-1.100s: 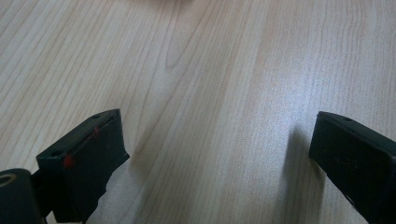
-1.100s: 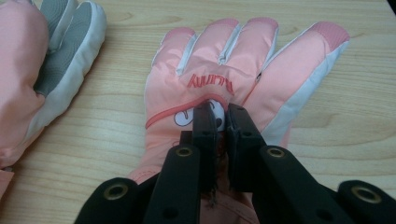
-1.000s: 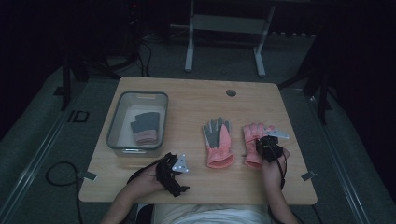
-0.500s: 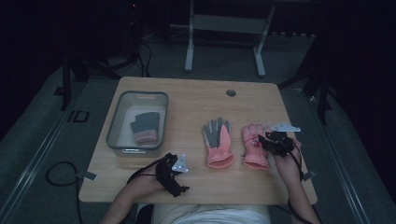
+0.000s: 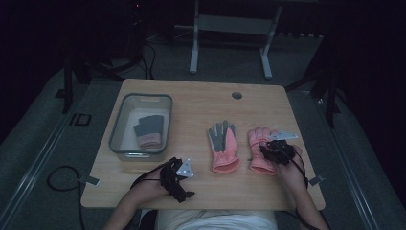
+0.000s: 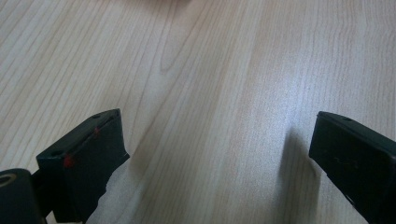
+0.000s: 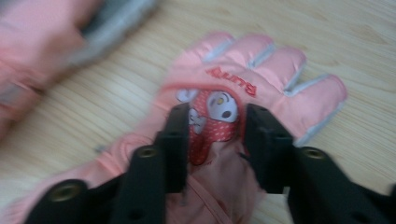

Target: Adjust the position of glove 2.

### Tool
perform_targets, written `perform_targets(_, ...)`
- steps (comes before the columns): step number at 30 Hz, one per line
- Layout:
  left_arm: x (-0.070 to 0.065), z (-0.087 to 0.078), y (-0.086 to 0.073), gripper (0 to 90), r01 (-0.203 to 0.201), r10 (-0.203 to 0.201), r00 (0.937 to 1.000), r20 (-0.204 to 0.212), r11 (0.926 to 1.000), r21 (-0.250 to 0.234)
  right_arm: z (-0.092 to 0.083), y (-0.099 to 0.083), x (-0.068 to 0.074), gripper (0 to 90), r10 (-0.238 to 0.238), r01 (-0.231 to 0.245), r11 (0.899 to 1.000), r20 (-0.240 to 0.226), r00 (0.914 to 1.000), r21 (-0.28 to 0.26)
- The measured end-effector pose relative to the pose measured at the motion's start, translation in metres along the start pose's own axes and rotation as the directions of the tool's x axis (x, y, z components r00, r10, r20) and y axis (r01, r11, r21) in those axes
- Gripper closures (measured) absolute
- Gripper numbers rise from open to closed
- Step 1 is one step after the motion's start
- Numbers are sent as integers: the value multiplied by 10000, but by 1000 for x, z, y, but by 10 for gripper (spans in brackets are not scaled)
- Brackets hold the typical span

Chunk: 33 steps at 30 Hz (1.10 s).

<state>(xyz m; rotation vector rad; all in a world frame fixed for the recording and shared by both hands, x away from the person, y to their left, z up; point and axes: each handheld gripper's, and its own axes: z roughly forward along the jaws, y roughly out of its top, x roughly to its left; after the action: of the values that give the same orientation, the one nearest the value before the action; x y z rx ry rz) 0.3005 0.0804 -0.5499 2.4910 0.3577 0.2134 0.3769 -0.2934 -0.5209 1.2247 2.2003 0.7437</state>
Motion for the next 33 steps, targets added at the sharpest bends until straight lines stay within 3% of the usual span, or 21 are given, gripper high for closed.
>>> perform_targets(2, 0, 0, 0, 32, 39, -39, 10000, -9, 10000, -1, 7, -3, 1, 726, 249, -247, 9996, -199, 9995, 139)
perform_targets(7, 0, 1, 0, 32, -17, 17, 10000, -59, 10000, 59, 9, -2, 4, 847, 484, -484, 9987, 0, 9988, 163)
perform_targets(10, -1, 1, 0, 32, -14, 15, 10000, -78, 9999, 102, 4, 0, 1, 871, 935, -936, 9956, -72, 9956, -48)
perform_targets(16, 0, 0, 0, 32, 34, -34, 10000, 37, 10000, 26, -16, 14, -2, 876, 1274, -1276, 9901, -70, 9918, -578)
perform_targets(20, 1, 0, -1, 32, 18, -18, 10000, -32, 10000, 77, -37, 30, -3, 876, 1285, -1269, 9850, 59, 9917, -1169)
perform_targets(25, 0, 0, 0, 32, -15, 16, 10000, -51, 9999, 115, -60, 51, 4, 875, 847, -830, 9812, 25, 9964, -1742)
perform_targets(33, 1, 0, -1, 31, 22, -21, 10000, -89, 9999, 103, -73, 75, 20, 874, 335, -434, 9722, -467, 9983, -2301)
